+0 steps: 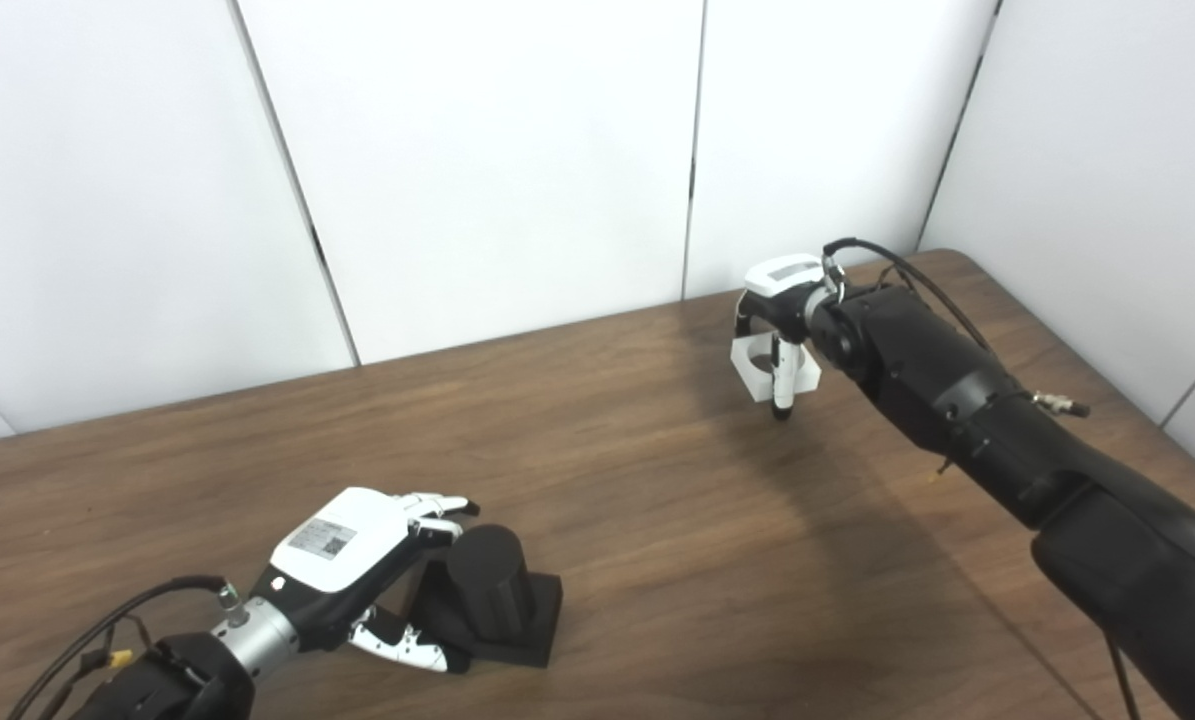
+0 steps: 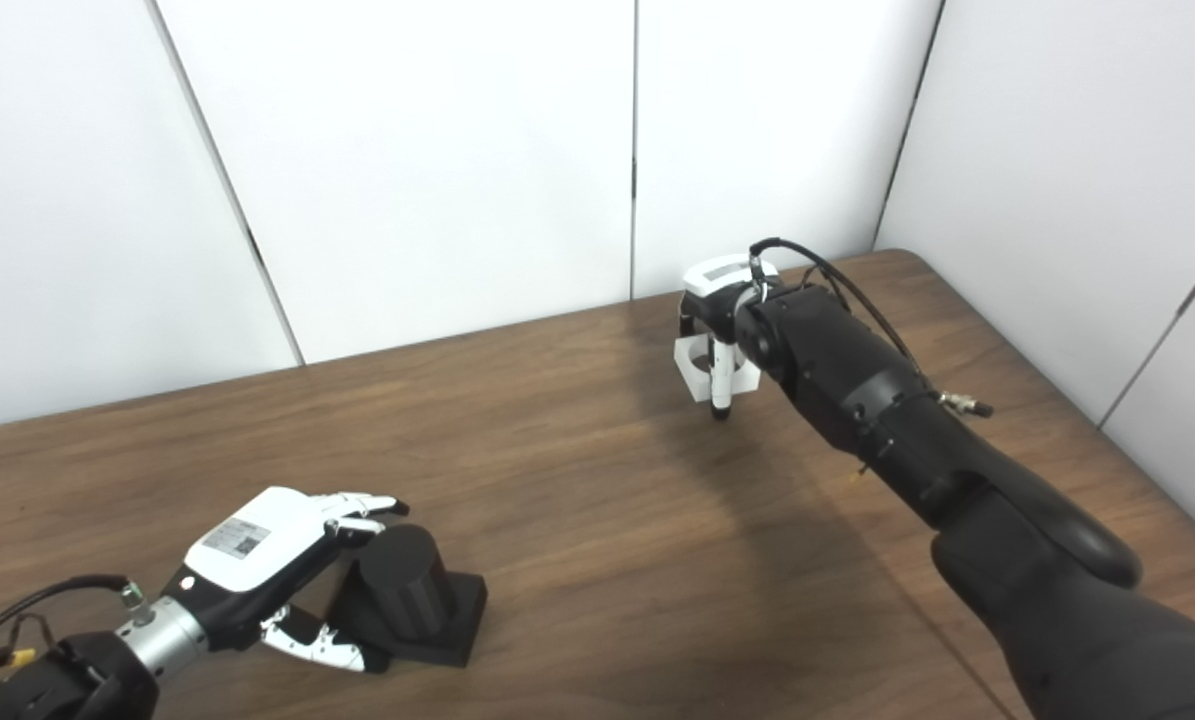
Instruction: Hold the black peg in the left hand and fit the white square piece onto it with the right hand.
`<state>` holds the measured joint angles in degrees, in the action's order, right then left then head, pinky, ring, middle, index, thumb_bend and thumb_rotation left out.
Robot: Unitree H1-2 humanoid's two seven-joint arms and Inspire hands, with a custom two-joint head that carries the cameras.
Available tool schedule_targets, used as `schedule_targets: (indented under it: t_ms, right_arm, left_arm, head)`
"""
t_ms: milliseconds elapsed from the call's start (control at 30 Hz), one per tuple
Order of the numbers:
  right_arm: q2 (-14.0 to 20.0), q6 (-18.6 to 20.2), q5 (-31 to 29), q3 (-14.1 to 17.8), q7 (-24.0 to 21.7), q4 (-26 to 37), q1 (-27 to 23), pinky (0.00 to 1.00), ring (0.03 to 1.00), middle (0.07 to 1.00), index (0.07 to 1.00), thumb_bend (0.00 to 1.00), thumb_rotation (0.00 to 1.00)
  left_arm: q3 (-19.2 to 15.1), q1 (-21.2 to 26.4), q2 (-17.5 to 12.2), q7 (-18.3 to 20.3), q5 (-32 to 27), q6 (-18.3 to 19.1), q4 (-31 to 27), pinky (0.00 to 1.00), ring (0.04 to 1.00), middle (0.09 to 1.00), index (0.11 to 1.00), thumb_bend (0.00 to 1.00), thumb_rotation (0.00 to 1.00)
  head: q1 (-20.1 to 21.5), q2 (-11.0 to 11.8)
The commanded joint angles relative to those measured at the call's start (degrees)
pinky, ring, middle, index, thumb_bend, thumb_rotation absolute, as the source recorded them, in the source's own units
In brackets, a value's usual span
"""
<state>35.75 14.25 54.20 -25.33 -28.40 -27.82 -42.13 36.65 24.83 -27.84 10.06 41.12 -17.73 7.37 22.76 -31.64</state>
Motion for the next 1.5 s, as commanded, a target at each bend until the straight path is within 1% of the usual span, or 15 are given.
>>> schedule_targets:
  t_ms: [0, 100, 333, 600, 700, 967, 1200, 1333, 1467]
  right_arm:
    - [2.0, 0.7, 0.6, -0.2, -0.5, 0.4, -0.6, 0.72, 0.87, 0.88, 0.751, 0.81, 0.2]
    - [2.3, 1.2, 0.7, -0.3, -1.2, 0.5, -0.3, 0.71, 0.875, 0.89, 0.779, 0.82, 0.22]
    - [2.7, 2.0, 0.4, -0.1, -1.9, 0.4, -0.1, 0.74, 0.881, 0.887, 0.816, 0.84, 0.21]
    - [3.3, 2.9, 0.7, -0.3, -2.8, 0.5, 0.4, 0.73, 0.877, 0.902, 0.818, 0.84, 0.22]
    - [3.4, 3.4, 0.6, -0.1, -3.2, 0.6, 0.4, 0.73, 0.878, 0.905, 0.821, 0.84, 0.22]
    - [3.6, 3.9, 0.5, 0.0, -4.1, 0.9, 0.5, 0.73, 0.895, 0.924, 0.813, 0.84, 0.24]
    - [3.8, 4.2, 0.7, -0.4, -5.0, 0.8, 0.6, 0.74, 0.918, 0.918, 0.804, 0.84, 0.25]
    - [3.6, 4.4, 0.7, -0.3, -4.5, 0.5, 0.7, 0.72, 0.899, 0.892, 0.752, 0.84, 0.24]
    - [3.7, 4.5, 0.7, -0.4, -4.5, 0.4, 0.7, 0.73, 0.897, 0.895, 0.734, 0.83, 0.24]
  left_arm:
    - [3.1, -3.7, -1.8, 6.7, 3.2, -0.4, 1.1, 0.76, 0.855, 0.876, 0.491, 0.52, 0.06]
    - [3.0, -3.7, -1.8, 6.5, 3.1, -0.6, 1.3, 0.76, 0.856, 0.875, 0.491, 0.52, 0.06]
    - [2.7, -3.8, -1.9, 6.5, 2.9, -0.6, 1.2, 0.75, 0.856, 0.878, 0.491, 0.52, 0.06]
    - [2.7, -3.9, -1.9, 6.5, 3.2, -0.4, 1.1, 0.75, 0.857, 0.877, 0.491, 0.52, 0.06]
    - [2.6, -3.8, -2.1, 6.6, 2.8, -0.5, 1.0, 0.76, 0.86, 0.881, 0.491, 0.52, 0.06]
    - [2.4, -3.9, -2.2, 6.6, 2.6, -0.7, 1.0, 0.75, 0.856, 0.882, 0.491, 0.52, 0.06]
    - [2.3, -3.8, -2.2, 6.2, 2.4, -1.1, 1.2, 0.74, 0.855, 0.877, 0.491, 0.52, 0.06]
    - [2.2, -3.7, -2.2, 6.4, 2.1, -1.1, 1.3, 0.74, 0.861, 0.878, 0.491, 0.52, 0.06]
    - [2.2, -3.6, -2.4, 6.9, 2.2, -0.7, 1.1, 0.75, 0.862, 0.882, 0.491, 0.52, 0.06]
  head:
    - [0.0, -0.1]
    - [0.1, -0.3]
    - [0.3, -0.6]
    - [0.3, -0.6]
    - [0.2, -1.0]
    - [0.4, -1.4]
    - [0.4, -1.6]
    - [0.4, -1.7]
    - [0.5, -1.8]
